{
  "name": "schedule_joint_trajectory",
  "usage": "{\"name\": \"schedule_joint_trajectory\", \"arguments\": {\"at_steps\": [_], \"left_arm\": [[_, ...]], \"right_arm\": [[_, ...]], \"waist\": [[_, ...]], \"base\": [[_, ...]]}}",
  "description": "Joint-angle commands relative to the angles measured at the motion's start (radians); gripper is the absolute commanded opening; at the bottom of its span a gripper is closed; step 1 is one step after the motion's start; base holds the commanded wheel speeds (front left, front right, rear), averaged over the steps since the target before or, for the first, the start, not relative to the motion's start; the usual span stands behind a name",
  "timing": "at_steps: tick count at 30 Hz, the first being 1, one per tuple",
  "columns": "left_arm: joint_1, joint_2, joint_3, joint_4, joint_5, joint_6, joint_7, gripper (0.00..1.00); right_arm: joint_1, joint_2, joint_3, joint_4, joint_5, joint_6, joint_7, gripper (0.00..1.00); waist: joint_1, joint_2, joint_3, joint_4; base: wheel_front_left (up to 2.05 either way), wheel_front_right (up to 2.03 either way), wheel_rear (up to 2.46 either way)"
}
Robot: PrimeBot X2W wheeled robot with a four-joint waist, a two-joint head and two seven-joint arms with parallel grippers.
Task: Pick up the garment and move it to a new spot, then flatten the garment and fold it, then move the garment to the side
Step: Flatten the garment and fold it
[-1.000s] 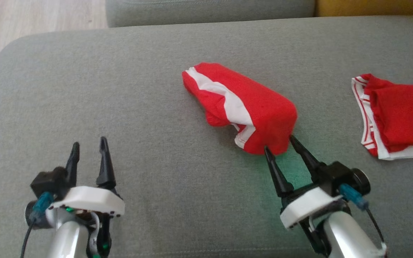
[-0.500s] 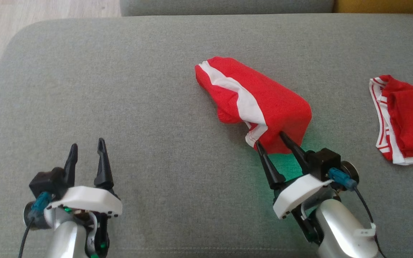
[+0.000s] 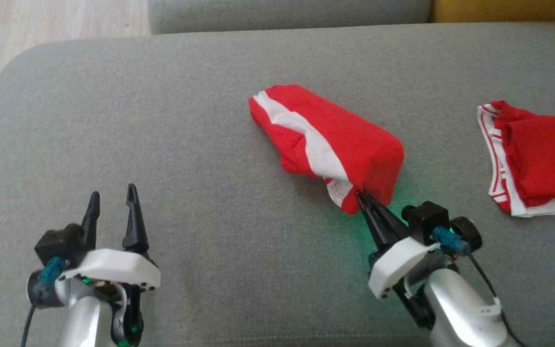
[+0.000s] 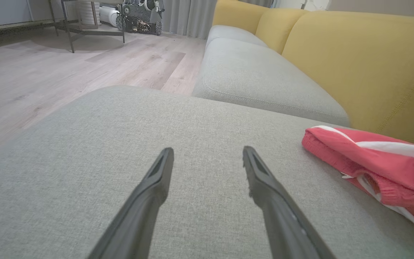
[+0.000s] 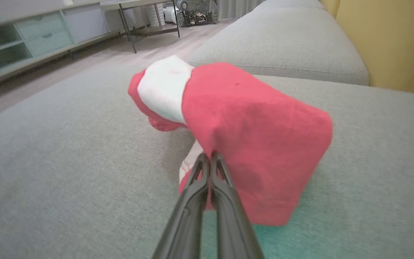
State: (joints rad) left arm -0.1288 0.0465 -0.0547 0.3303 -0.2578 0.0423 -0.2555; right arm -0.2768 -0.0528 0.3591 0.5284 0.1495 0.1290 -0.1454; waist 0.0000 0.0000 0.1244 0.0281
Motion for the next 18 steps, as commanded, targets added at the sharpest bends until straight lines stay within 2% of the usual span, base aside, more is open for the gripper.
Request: {"name": "schedule_joint_trajectory", "arguments": {"at_steps": [1, 3, 6, 11, 14, 18], "left_arm": [[-0.032, 0.004, 0.033, -0.025, 0.006, -0.005, -0.006, 1.00], [-0.031, 0.004, 0.032, -0.026, -0.001, -0.004, -0.006, 1.00], [-0.030, 0.004, 0.023, -0.027, -0.014, -0.001, -0.006, 1.00], [-0.027, 0.004, 0.002, -0.030, -0.035, 0.012, -0.006, 1.00], [-0.031, 0.004, -0.016, -0.032, -0.049, 0.019, -0.006, 1.00], [-0.035, 0.004, -0.032, -0.036, -0.059, 0.027, -0.006, 1.00]], "right_arm": [[-0.012, -0.010, 0.015, -0.036, -0.020, 0.002, 0.003, 0.00], [0.000, -0.054, 0.026, -0.059, -0.054, 0.002, 0.021, 0.00], [0.014, -0.165, 0.069, -0.110, -0.084, 0.002, 0.060, 0.00], [0.002, -0.427, 0.149, -0.218, -0.113, 0.002, 0.117, 0.00], [-0.030, -0.589, 0.145, -0.276, -0.112, 0.002, 0.136, 0.00], [-0.025, -0.625, 0.132, -0.301, -0.064, 0.002, 0.150, 0.00]], "waist": [[0.0000, 0.0000, -0.011, -0.011], [0.0000, 0.0000, -0.021, -0.022], [0.0000, 0.0000, -0.035, -0.035], [0.0000, 0.0000, -0.054, -0.048], [0.0000, 0.0000, -0.055, -0.052], [0.0000, 0.0000, -0.051, -0.050]], "base": [[0.00, 0.00, 0.00], [0.00, 0.00, 0.00], [0.00, 0.00, 0.00], [0.00, 0.00, 0.00], [0.00, 0.00, 0.00], [0.00, 0.00, 0.00]]}}
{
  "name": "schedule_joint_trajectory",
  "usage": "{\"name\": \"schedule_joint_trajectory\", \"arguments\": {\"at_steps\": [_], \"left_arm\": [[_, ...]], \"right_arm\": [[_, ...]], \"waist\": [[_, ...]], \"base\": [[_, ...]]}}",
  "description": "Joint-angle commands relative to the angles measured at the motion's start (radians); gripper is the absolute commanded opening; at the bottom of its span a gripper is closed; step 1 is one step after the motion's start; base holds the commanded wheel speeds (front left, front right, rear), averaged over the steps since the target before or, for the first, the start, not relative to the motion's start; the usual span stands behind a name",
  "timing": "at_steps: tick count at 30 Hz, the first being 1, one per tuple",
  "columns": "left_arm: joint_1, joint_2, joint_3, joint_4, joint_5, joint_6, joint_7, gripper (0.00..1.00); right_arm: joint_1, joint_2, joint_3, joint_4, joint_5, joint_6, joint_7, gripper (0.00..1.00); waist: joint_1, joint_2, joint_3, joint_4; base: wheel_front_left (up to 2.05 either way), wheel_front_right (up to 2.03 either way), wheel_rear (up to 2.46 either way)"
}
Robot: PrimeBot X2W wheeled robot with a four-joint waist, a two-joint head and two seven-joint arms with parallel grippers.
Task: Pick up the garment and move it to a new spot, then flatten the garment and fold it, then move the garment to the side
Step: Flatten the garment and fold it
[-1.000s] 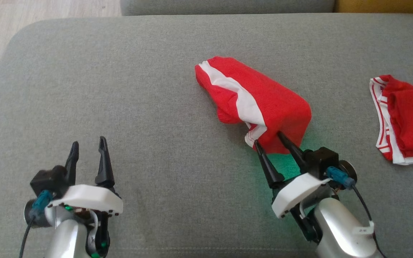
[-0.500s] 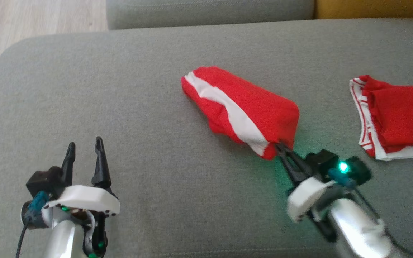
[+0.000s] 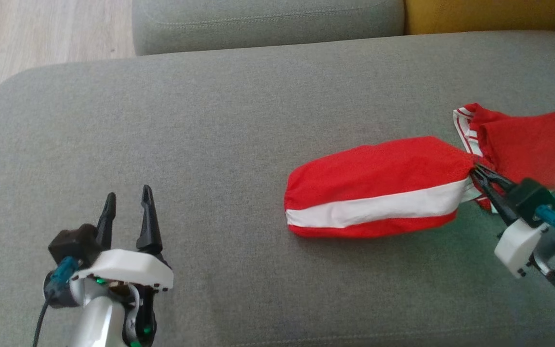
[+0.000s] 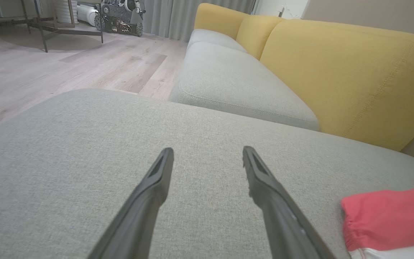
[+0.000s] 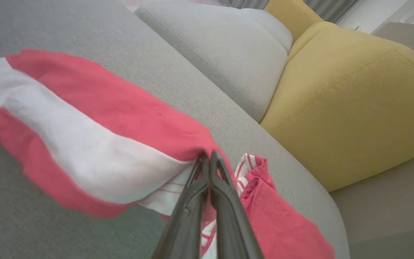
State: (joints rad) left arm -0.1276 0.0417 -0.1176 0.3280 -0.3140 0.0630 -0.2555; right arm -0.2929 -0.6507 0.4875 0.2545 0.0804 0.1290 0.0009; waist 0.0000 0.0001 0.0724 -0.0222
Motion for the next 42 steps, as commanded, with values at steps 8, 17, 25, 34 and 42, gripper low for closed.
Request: {"name": "schedule_joint_trajectory", "arguments": {"at_steps": [8, 17, 25, 34, 42], "left_arm": [[-0.036, 0.009, 0.023, -0.026, 0.004, 0.004, -0.006, 1.00], [-0.037, 0.009, 0.019, -0.033, 0.014, -0.002, -0.006, 1.00], [-0.027, 0.009, -0.037, -0.035, -0.020, -0.029, -0.006, 1.00], [-0.059, 0.009, -0.195, 0.024, -0.106, -0.140, -0.002, 1.00], [-0.150, 0.009, -0.348, 0.135, -0.197, -0.180, 0.089, 1.00]], "right_arm": [[0.051, 0.047, -0.085, 0.023, 0.041, 0.002, 0.035, 1.00], [0.110, 0.299, -0.466, -0.008, -0.056, 0.002, -0.034, 1.00], [0.204, 0.562, -0.625, -0.118, -0.123, 0.002, -0.144, 1.00], [0.221, 0.591, -0.614, -0.131, -0.127, 0.002, -0.153, 1.00], [0.216, 0.598, -0.612, -0.126, -0.124, 0.002, -0.159, 1.00]], "waist": [[0.0000, -0.0001, 0.009, 0.007], [0.0000, -0.0001, 0.007, -0.007], [0.0000, -0.0001, 0.006, -0.035], [0.0000, -0.0001, 0.028, -0.072], [0.0000, -0.0001, 0.052, -0.107]], "base": [[0.00, 0.00, 0.00], [0.00, 0.00, 0.00], [0.00, 0.00, 0.00], [0.00, 0.00, 0.00], [0.00, 0.00, 0.00]]}}
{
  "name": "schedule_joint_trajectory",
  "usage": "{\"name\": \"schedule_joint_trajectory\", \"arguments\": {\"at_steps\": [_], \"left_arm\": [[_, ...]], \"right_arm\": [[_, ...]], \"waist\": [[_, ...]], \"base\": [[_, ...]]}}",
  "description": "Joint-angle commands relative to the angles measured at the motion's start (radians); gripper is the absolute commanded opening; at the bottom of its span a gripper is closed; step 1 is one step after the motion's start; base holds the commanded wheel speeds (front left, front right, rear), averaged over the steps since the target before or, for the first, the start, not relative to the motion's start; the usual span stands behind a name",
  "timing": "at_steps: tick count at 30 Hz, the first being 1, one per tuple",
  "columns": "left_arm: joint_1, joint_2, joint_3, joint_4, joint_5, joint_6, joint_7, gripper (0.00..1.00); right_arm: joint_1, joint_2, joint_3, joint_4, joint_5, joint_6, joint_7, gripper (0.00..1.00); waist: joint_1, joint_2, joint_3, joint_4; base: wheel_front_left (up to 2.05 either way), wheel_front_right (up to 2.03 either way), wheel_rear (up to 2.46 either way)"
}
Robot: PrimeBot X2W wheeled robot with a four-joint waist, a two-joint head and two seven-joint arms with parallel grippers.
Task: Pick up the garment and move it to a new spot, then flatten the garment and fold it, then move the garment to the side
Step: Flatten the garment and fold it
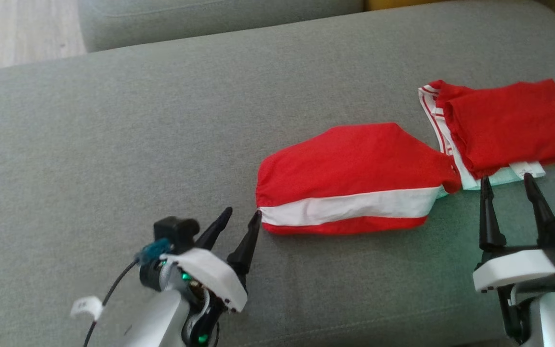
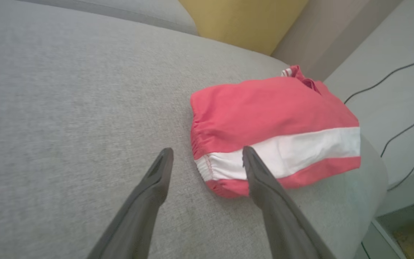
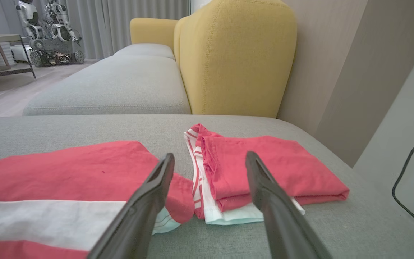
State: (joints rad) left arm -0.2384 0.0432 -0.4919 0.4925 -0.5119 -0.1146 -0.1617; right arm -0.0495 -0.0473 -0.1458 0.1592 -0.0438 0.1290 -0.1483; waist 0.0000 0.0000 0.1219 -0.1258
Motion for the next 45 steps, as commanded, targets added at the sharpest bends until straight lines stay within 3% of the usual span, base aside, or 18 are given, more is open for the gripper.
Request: {"name": "schedule_joint_trajectory", "arguments": {"at_steps": [1, 7, 18, 19, 21, 29, 38, 45], "left_arm": [[-0.049, 0.007, 0.019, -0.016, -0.004, -0.004, 0.004, 1.00], [-0.093, 0.007, -0.025, 0.033, -0.075, -0.011, 0.056, 1.00], [-0.170, 0.013, -0.065, 0.118, -0.079, -0.014, 0.073, 1.00], [-0.172, 0.013, -0.071, 0.119, -0.084, -0.014, 0.074, 0.56], [-0.174, 0.012, -0.085, 0.120, -0.094, -0.015, 0.081, 0.00], [-0.187, 0.034, -0.094, 0.102, -0.109, -0.014, 0.034, 0.00], [-0.218, 0.080, 0.000, 0.045, -0.087, 0.064, -0.081, 0.00], [-0.191, 0.101, 0.031, -0.005, -0.063, 0.089, -0.096, 0.00]], "right_arm": [[-0.029, -0.005, 0.024, -0.029, 0.001, 0.002, -0.011, 1.00], [-0.041, -0.004, 0.028, -0.015, 0.003, 0.002, -0.020, 1.00], [-0.063, -0.003, 0.044, 0.018, 0.018, 0.002, -0.037, 1.00], [-0.063, -0.003, 0.043, 0.020, 0.018, 0.002, -0.038, 1.00], [-0.063, -0.003, 0.040, 0.024, 0.018, 0.002, -0.041, 1.00], [-0.070, -0.003, 0.033, 0.039, 0.017, 0.002, -0.045, 1.00], [-0.063, -0.003, 0.069, 0.062, 0.023, 0.002, -0.040, 1.00], [-0.047, -0.003, 0.125, 0.089, 0.040, 0.002, -0.026, 1.00]], "waist": [[0.0000, 0.0000, 0.006, -0.007], [0.0000, 0.0000, 0.022, -0.028], [0.0000, 0.0000, 0.038, -0.070], [0.0000, 0.0000, 0.038, -0.071], [0.0000, 0.0000, 0.039, -0.072], [0.0000, 0.0000, 0.031, -0.066], [0.0000, 0.0000, 0.008, -0.041], [0.0000, 0.0000, 0.003, -0.022]], "base": [[0.00, 0.00, 0.00], [0.00, 0.00, 0.00], [0.00, 0.00, 0.00], [0.00, 0.00, 0.00], [0.00, 0.00, 0.00], [0.00, 0.00, 0.00], [0.00, 0.00, 0.00], [0.00, 0.00, 0.00]]}}
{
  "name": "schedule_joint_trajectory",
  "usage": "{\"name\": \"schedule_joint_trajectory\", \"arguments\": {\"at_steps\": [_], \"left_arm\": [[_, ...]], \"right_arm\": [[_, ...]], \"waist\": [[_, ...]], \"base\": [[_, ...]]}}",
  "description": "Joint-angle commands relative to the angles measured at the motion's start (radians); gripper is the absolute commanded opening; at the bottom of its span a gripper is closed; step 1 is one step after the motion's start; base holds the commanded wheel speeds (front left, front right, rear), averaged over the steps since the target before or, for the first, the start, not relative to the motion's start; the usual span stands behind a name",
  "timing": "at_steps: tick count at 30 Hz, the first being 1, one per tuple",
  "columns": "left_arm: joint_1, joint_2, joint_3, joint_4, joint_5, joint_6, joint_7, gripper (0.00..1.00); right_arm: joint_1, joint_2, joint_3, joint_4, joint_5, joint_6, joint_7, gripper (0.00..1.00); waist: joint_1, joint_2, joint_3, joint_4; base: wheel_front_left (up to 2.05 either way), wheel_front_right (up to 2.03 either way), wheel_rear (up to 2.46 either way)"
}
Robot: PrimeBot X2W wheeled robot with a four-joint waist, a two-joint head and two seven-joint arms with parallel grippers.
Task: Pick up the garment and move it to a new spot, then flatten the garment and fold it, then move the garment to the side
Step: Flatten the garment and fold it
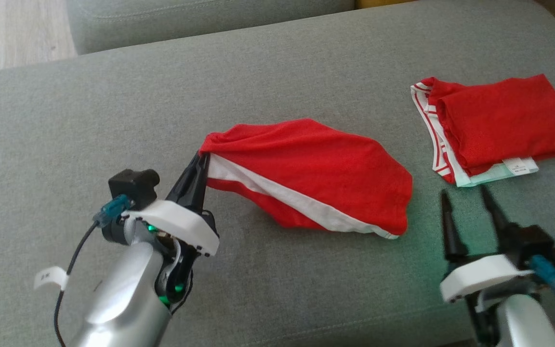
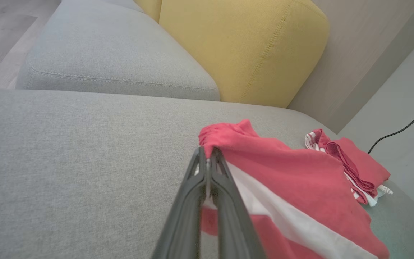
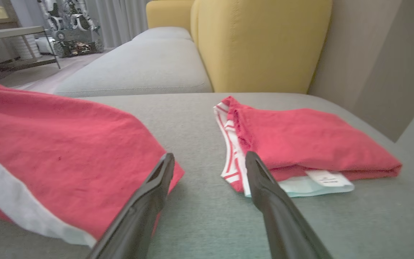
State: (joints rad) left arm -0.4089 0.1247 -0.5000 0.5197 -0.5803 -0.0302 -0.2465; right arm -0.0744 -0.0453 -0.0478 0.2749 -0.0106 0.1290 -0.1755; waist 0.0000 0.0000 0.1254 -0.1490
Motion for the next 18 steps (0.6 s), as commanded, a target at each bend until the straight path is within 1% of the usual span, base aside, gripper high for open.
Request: {"name": "schedule_joint_trajectory", "arguments": {"at_steps": [1, 2, 5, 9, 14, 18], "left_arm": [[-0.009, 0.020, 0.044, -0.042, 0.008, 0.008, -0.012, 0.00], [-0.004, 0.019, 0.046, -0.046, 0.010, 0.009, -0.013, 0.00], [0.008, 0.015, 0.050, -0.054, 0.014, 0.010, -0.014, 0.00], [0.012, 0.012, 0.056, -0.058, 0.019, 0.013, -0.014, 0.00], [0.009, 0.010, 0.064, -0.058, 0.023, 0.013, -0.015, 0.00], [0.008, 0.007, 0.068, -0.058, 0.027, 0.010, -0.015, 0.00]], "right_arm": [[-0.013, -0.005, 0.060, -0.020, 0.027, 0.002, 0.010, 1.00], [-0.009, -0.005, 0.080, -0.014, 0.042, 0.002, 0.018, 1.00], [0.014, -0.011, 0.188, 0.009, 0.076, 0.002, 0.060, 1.00], [0.039, -0.051, 0.277, 0.021, 0.132, 0.002, 0.113, 1.00], [0.053, -0.093, 0.297, 0.019, 0.175, 0.002, 0.150, 1.00], [0.050, -0.097, 0.303, 0.017, 0.196, 0.002, 0.154, 1.00]], "waist": [[0.0000, 0.0000, -0.001, 0.005], [0.0000, 0.0000, -0.002, 0.006], [0.0000, 0.0000, -0.003, 0.009], [0.0000, 0.0000, 0.000, 0.009], [0.0000, 0.0000, 0.004, 0.006], [0.0000, 0.0000, 0.007, 0.005]], "base": [[0.00, 0.00, 0.00], [0.00, 0.00, 0.00], [0.00, 0.00, 0.00], [0.00, 0.00, 0.00], [0.00, 0.00, 0.00], [0.00, 0.00, 0.00]]}}
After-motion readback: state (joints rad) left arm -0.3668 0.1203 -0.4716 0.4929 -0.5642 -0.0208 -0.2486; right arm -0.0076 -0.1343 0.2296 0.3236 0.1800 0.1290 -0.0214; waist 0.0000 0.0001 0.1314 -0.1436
